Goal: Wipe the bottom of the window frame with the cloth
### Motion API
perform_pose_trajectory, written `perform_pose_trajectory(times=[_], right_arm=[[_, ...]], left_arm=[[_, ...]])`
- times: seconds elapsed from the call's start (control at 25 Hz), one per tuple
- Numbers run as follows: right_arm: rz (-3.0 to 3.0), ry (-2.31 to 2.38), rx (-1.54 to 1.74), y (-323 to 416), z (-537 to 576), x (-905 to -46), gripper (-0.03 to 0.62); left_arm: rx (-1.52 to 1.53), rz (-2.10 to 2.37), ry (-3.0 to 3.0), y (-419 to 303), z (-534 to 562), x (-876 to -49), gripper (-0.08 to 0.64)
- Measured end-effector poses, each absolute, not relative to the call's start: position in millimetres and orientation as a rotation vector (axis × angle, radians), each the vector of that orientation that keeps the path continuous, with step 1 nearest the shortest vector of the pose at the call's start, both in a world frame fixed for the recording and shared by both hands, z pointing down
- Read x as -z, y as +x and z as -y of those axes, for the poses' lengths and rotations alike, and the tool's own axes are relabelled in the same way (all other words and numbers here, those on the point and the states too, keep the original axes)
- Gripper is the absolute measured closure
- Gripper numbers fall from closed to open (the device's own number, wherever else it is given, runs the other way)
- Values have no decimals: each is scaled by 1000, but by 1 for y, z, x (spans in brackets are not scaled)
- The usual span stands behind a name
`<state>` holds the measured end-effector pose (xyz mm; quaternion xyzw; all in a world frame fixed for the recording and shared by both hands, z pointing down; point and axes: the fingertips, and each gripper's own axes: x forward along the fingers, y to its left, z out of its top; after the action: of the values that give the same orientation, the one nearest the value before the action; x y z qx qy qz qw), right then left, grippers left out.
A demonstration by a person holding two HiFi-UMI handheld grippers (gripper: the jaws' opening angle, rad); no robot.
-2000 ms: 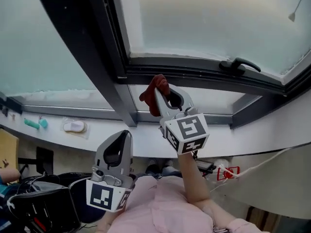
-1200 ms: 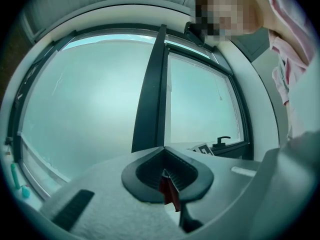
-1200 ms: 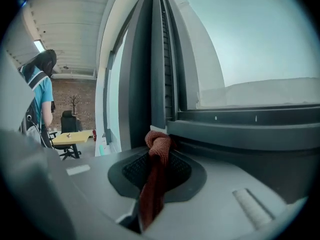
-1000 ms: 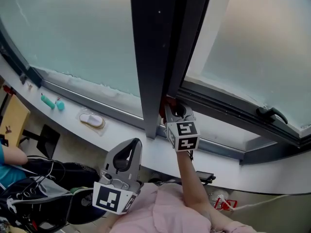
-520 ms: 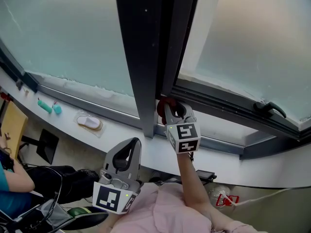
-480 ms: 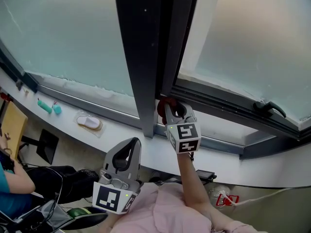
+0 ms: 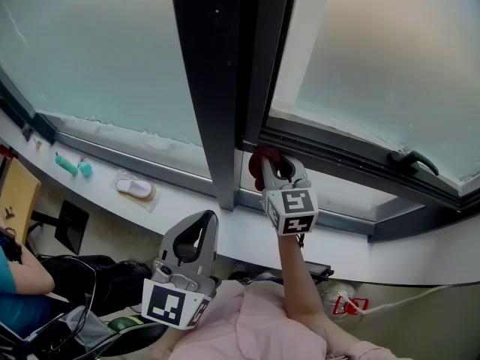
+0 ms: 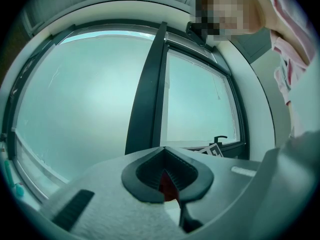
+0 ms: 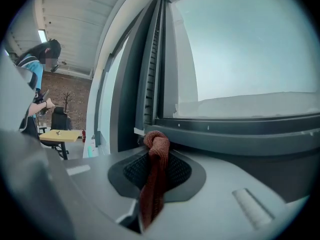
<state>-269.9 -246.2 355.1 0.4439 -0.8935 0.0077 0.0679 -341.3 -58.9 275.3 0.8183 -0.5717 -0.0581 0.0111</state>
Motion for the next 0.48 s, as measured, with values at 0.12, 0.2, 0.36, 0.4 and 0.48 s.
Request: perform_pose_trajectory(times=[0.12, 0.2, 0.36, 0.4, 0.48], right_arm=[[2684, 1359, -26, -262, 246, -355, 540], [2680, 1367, -26, -258, 246, -356, 541], [2669, 1384, -28, -252, 246, -356, 540], [2665, 1390, -30, -250, 246, -356, 540], [2660, 1402, -34, -245, 246, -356, 540]], left_arm=[[179, 1773, 2561, -339, 58, -275, 560], [178, 1764, 2568, -337, 58, -276, 560], [179, 1745, 2582, -333, 56, -275, 560], [179, 1743, 2584, -332, 56, -275, 560], [180, 1739, 2587, -332, 56, -275, 560]])
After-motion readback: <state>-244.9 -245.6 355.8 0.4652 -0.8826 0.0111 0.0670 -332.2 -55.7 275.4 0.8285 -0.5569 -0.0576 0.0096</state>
